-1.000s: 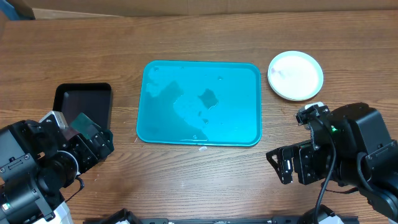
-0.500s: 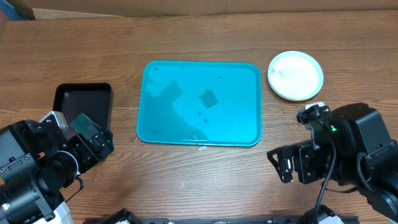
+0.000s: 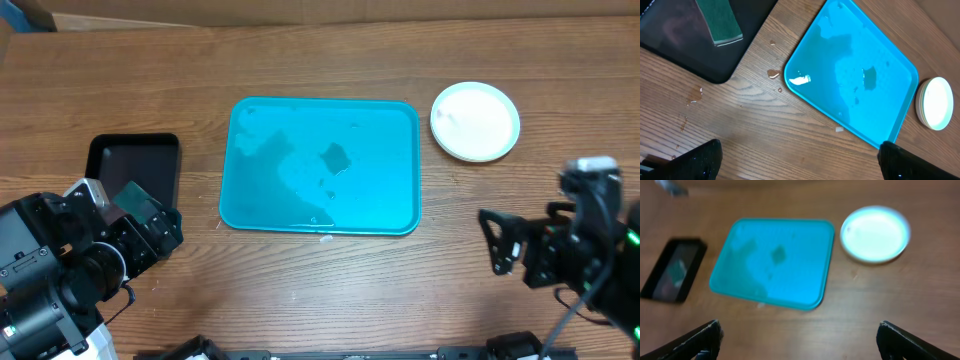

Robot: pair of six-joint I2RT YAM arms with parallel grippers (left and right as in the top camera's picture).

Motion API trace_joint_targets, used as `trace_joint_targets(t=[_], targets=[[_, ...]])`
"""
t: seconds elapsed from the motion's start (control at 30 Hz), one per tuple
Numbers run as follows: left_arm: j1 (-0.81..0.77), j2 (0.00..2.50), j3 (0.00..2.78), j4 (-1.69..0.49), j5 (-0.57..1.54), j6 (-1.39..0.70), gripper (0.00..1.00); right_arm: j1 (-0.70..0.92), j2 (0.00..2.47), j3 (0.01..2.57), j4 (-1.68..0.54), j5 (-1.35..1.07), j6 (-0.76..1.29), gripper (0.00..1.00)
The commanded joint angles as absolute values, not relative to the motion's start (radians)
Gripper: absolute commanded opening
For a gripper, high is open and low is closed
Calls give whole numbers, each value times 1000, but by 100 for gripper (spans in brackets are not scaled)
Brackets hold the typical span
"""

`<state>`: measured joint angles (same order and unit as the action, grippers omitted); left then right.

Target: Clean dirty plates on tray and stack at the side

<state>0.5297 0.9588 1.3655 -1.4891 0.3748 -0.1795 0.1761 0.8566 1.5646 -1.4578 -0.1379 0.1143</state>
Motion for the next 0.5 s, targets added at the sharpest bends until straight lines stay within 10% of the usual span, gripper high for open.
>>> trace_joint_targets(t=[0.0,0.47], targets=[[527,960,1360,-1486,385,-164,100,112,784,1505,-1415,-136,47,100],[527,960,1360,-1486,385,-164,100,95,325,670,-743,-245,26,100]])
